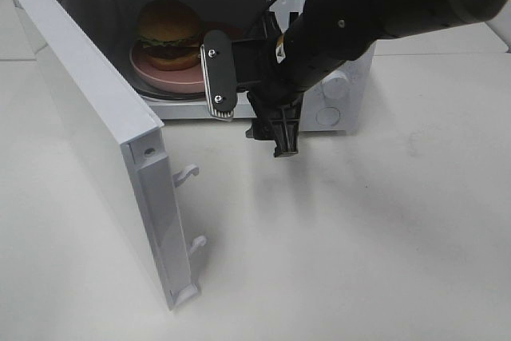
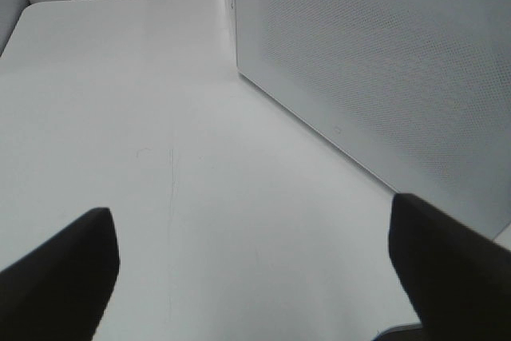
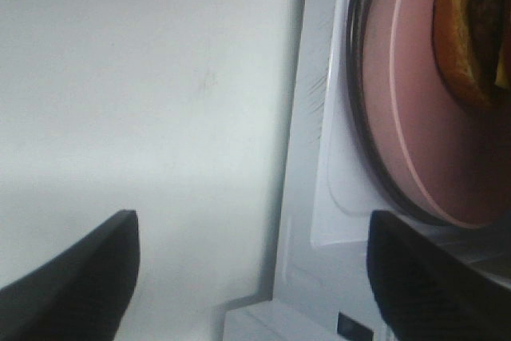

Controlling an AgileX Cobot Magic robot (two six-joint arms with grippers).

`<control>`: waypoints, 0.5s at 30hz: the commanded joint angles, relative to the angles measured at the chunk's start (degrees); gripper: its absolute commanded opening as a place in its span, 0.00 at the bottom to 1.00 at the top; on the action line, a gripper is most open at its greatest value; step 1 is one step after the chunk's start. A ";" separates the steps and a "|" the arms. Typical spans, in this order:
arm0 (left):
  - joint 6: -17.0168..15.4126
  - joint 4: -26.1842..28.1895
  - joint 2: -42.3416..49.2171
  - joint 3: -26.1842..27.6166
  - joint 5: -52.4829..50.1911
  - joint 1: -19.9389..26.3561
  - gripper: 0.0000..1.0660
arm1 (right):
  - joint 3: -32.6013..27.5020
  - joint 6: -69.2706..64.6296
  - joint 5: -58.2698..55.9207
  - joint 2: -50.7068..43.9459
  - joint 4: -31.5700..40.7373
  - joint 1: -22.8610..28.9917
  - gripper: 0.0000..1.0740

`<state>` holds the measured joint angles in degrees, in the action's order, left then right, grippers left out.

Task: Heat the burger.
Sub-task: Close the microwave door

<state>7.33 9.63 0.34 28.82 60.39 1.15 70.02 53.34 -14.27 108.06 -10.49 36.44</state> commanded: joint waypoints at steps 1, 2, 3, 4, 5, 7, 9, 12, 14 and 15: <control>0.00 0.29 1.09 -0.17 -0.80 0.06 0.79 | -4.47 -1.38 0.57 -4.30 -0.11 -0.23 0.71; 0.00 0.29 1.09 -0.17 -0.80 0.06 0.79 | -4.47 -1.38 0.57 -4.30 -0.11 -0.23 0.71; 0.00 0.29 1.09 -0.17 -0.80 0.06 0.79 | -5.56 -1.78 0.57 -5.27 -0.11 -0.23 0.71; 0.00 0.29 1.09 -0.17 -0.80 0.06 0.79 | -5.56 -1.78 0.57 -5.27 -0.11 -0.23 0.71; 0.00 0.29 1.09 -0.17 -0.80 0.06 0.79 | -7.45 -2.69 0.57 -6.99 -0.11 -0.23 0.71; 0.00 0.29 1.09 -0.17 -0.80 0.06 0.79 | -8.48 -3.27 0.57 -7.91 -0.11 -0.23 0.71; 0.00 0.29 1.09 -0.17 -0.80 0.06 0.79 | -12.55 -4.87 0.57 -11.75 -0.11 -0.23 0.71; 0.00 0.29 1.09 -0.17 -0.80 0.06 0.79 | -13.58 -5.44 0.52 -12.83 -0.11 -0.23 0.71; 0.00 0.29 1.09 -0.17 -0.80 0.06 0.79 | -17.76 -8.48 0.52 -17.07 -0.11 -0.23 0.71; 0.00 0.29 1.09 -0.17 -0.80 0.06 0.79 | -17.76 -8.48 0.52 -17.07 -0.11 -0.23 0.71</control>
<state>7.33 9.63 0.34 28.82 60.39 1.15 52.65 45.84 -13.98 91.96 -10.49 36.21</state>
